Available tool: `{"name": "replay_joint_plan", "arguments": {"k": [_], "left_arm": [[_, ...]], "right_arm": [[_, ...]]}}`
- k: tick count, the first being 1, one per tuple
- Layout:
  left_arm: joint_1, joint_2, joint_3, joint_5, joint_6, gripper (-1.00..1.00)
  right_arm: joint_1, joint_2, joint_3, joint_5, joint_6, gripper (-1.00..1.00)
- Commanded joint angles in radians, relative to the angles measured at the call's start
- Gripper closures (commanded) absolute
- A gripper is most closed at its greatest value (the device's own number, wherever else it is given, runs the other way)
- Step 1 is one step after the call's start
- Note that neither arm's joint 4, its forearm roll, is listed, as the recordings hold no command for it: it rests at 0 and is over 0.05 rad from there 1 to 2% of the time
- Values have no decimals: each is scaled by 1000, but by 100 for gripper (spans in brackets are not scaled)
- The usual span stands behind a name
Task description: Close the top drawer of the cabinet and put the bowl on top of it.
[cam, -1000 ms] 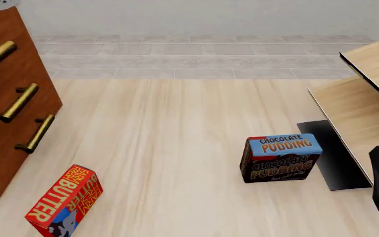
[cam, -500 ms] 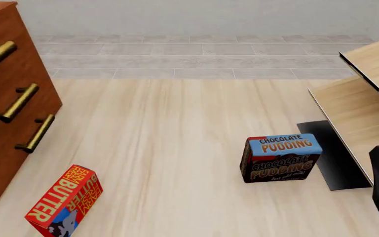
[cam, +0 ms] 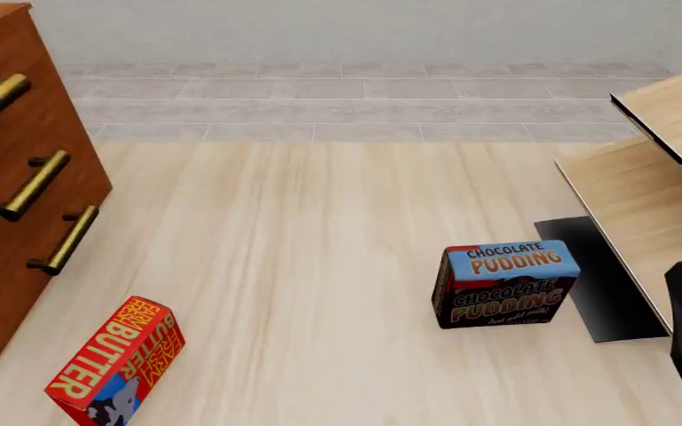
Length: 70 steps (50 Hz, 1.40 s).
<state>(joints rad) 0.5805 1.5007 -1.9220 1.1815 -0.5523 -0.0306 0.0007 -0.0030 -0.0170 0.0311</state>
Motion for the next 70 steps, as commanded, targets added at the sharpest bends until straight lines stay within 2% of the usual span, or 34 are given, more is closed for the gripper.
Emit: {"name": "replay_joint_plan", "arguments": {"k": [1,9,28,49,60,61,63,64,65,66,70], "left_arm": [[56,20,10,-4,16,100],[73,27,31,-11,41,100],[62,29,103,-47,13,100],[101,40,111,-59,44,100],[98,23,57,-64,82,100],[47,12,59,-80,52,-100],[55,14,62,-69,50,-100],[110,5,55,-70,71,-100],[128,-5,73,-75,50,-100],[107,1,55,-72,72,-100],[98,4,54,-69,65,-100]], "right_arm": [[-1,0,0,0,0,-100],[-2,0,-1,0,1,-100],[-1,0,2,-1,1,-100],[3,0,2,0,-3,-100],[3,0,2,-1,-2,-100],[3,0,2,-1,-2,-100],[3,0,2,-1,-2,-100],[2,0,1,-1,-1,-100],[2,0,0,0,-1,-100],[2,0,0,-1,-1,-100],[1,0,0,-1,0,-100]]}}
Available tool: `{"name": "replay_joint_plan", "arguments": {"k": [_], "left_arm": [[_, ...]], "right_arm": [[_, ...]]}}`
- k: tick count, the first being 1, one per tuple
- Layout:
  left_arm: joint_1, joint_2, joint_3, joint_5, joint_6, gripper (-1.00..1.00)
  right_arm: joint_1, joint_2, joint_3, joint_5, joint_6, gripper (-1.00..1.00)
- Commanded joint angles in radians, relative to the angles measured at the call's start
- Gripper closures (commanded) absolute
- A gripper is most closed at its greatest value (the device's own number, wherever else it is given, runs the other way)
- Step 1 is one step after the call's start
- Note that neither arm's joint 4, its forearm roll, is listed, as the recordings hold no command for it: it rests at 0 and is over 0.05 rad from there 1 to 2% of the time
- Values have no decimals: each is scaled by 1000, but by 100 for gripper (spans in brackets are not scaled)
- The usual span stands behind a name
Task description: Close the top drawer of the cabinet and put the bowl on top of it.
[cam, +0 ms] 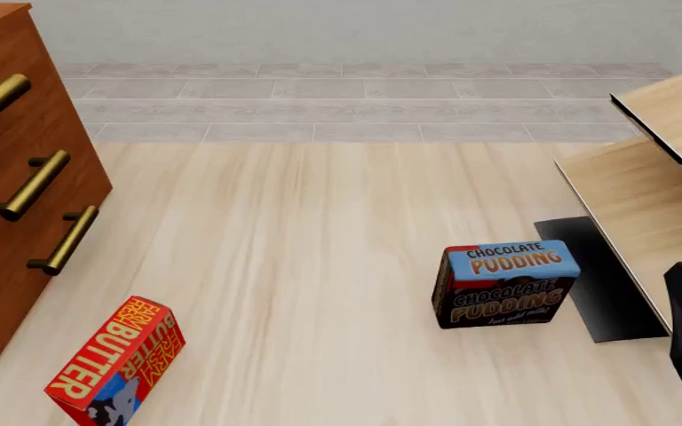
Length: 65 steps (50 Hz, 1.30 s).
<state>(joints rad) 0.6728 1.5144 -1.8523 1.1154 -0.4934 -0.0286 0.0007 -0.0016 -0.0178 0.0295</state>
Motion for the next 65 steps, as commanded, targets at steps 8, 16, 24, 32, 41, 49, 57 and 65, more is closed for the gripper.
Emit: {"name": "replay_joint_plan", "arguments": {"k": [8,16,24,32,41,49,57,65], "left_arm": [[7,-14,-18,-6,10,-100],[19,-16,-57,8,14,-100],[38,-26,-121,42,16,-100],[49,-34,-172,71,9,-100],[47,-53,-196,82,4,-100],[52,-80,-233,88,0,-100],[62,-103,-284,97,10,-100],[67,-118,-306,98,12,-100]], "right_arm": [[0,0,-3,2,2,-100],[1,0,-3,1,3,-100],[1,0,-2,-1,3,-100],[0,0,-3,-3,5,-100],[-1,0,-3,-4,7,-100],[0,0,-2,-6,6,-100],[2,0,-1,-6,3,-100],[3,0,-2,-3,1,-100]]}}
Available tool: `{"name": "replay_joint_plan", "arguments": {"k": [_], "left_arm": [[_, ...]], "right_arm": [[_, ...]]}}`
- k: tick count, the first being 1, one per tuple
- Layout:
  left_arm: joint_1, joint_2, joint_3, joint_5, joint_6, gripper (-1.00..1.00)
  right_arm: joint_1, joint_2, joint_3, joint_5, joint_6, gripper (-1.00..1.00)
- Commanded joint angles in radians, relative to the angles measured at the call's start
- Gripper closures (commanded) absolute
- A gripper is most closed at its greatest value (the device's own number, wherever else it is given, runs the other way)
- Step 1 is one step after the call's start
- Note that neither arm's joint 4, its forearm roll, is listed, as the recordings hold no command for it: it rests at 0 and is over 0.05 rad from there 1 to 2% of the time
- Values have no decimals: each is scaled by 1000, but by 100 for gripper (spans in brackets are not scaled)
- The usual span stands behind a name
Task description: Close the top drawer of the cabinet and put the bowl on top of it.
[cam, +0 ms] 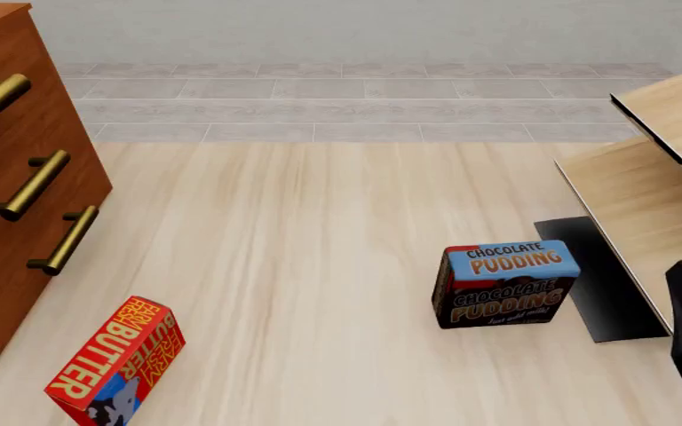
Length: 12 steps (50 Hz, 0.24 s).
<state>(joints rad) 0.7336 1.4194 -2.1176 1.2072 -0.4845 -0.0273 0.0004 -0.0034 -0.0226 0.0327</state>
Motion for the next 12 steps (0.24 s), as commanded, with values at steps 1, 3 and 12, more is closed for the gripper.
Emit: {"name": "replay_joint_plan", "arguments": {"k": [1,3,12], "left_arm": [[19,-26,-51,2,10,-100],[19,-27,-60,2,12,-100],[18,-50,-64,-32,26,-100]], "right_arm": [[2,0,0,2,-3,-100],[2,0,-1,3,-3,-100],[2,0,1,4,-4,-100]]}}
